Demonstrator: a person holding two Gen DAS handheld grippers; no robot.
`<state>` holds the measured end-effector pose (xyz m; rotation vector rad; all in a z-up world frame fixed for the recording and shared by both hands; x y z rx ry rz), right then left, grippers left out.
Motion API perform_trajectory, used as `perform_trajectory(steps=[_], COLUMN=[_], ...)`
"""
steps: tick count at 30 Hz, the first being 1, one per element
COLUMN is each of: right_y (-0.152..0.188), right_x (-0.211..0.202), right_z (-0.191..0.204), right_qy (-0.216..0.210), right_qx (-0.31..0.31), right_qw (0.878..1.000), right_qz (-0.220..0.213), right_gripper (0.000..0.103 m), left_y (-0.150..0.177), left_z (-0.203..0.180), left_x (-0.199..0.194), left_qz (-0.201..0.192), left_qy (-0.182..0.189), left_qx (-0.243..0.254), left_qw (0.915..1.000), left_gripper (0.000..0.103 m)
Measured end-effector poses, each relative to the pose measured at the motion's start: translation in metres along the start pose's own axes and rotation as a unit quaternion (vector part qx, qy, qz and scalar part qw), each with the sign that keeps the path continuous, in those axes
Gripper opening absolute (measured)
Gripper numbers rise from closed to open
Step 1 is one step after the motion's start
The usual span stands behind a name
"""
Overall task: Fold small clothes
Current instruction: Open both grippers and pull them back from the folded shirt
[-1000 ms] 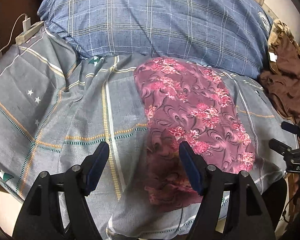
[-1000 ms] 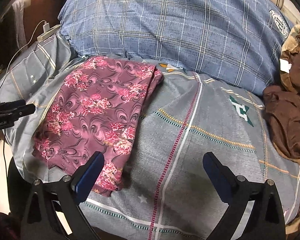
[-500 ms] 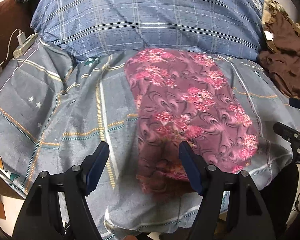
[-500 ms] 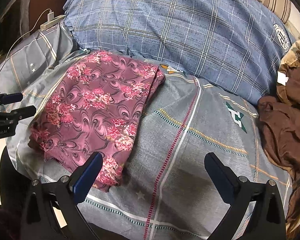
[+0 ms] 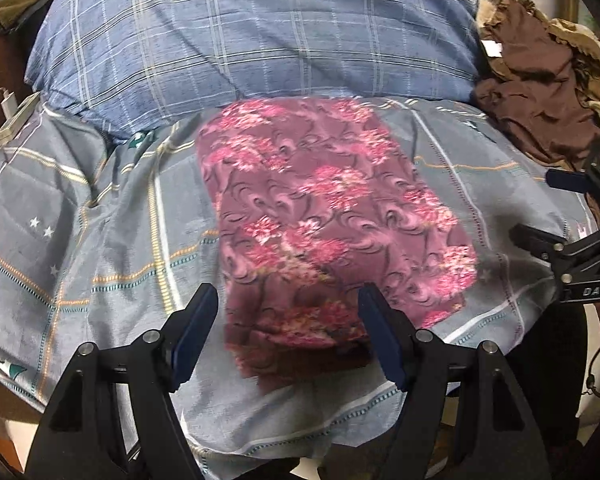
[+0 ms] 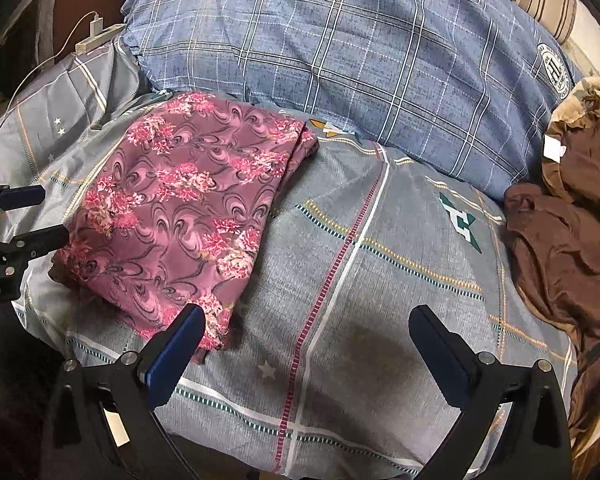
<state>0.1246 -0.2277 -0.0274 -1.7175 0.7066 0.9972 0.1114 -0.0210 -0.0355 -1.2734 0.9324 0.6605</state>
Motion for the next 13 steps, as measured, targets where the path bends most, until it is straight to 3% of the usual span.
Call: perform_trajectory(steps=[13], right_y=[0.002], right_x=[0.006], right_z=[-0.014], right_qy=[0.008], right_qx=[0.003], right_qw=[1.0], right_qz=[0.012], right_gripper=[0.103], left_y=[-0.007], left_z=[-0.023], left_x=[-0.002], left_qz=[-0.002], left_qy=[-0.034], left_qx=[0.048], left_qw=[0.9983], left_gripper=[0.073])
Point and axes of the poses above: each gripper's, at about its wrist camera, not at the fingertips, and x roughly the way its jaws point, z to its left, y to its underside, the point moved 7 cm from there along x, roughly the way its jaws point, and after that the axes turned 6 degrees about z, right-handed, at the moved point
